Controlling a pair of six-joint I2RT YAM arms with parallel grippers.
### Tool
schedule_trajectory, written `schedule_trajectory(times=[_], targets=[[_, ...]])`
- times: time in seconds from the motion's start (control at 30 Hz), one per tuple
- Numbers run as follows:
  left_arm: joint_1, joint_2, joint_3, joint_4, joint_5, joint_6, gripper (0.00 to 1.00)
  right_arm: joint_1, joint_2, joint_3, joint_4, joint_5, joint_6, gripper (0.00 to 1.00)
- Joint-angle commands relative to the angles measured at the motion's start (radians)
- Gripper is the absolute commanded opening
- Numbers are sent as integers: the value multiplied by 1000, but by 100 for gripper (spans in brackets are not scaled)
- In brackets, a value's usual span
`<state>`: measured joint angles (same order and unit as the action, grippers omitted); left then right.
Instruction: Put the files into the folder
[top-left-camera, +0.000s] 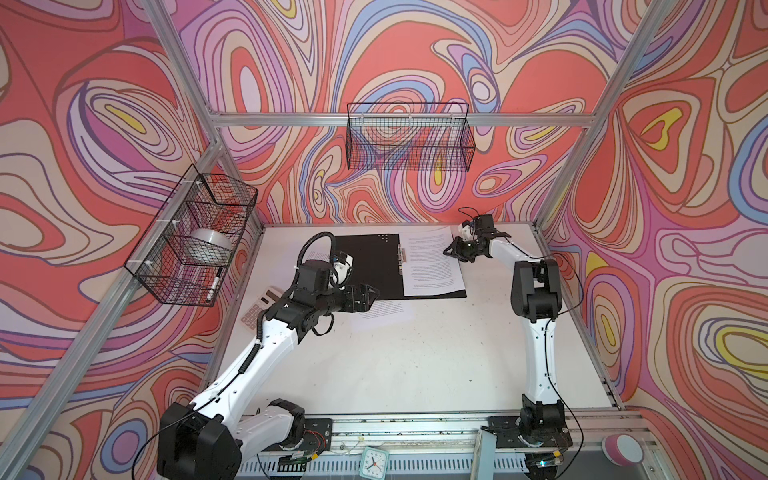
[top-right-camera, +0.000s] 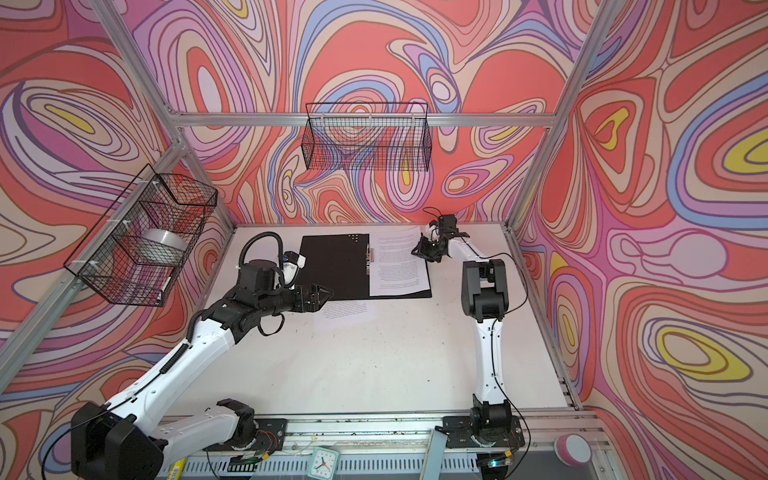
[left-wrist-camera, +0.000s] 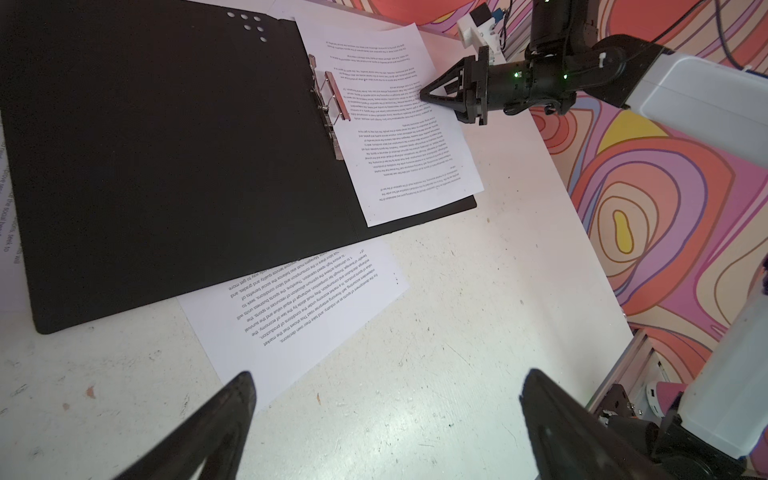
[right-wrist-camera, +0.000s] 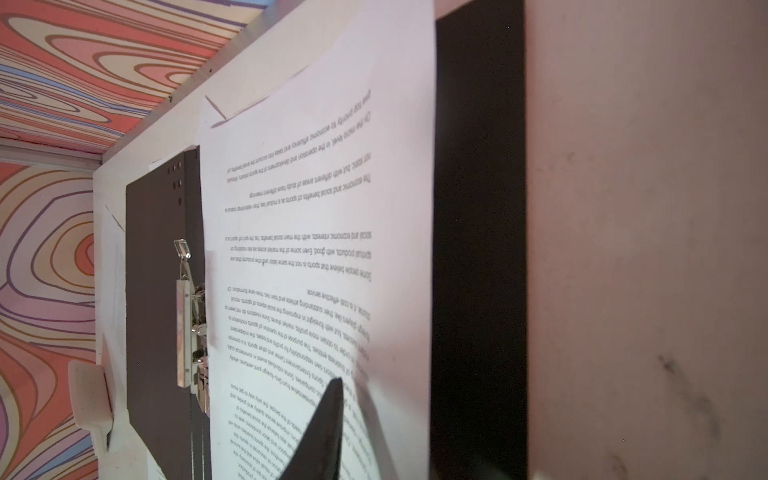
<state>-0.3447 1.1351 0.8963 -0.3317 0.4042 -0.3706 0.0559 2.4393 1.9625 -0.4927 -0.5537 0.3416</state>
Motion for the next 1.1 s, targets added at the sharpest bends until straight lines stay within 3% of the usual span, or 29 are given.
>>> schedule_trajectory(times=[0.0, 0.37, 0.73, 1.07], targets=[[9, 4, 11, 10, 13, -1, 100, 5, 0, -8, -19, 18, -6, 32], [10, 1, 9, 11, 16, -2, 100, 5, -19, -19, -26, 62, -13, 60], [10, -6, 9, 10, 17, -3, 100, 5, -59, -48, -26, 160, -18, 83], [10, -10, 9, 9, 15, -5, 100, 8, -184, -57, -52, 251, -25, 87]])
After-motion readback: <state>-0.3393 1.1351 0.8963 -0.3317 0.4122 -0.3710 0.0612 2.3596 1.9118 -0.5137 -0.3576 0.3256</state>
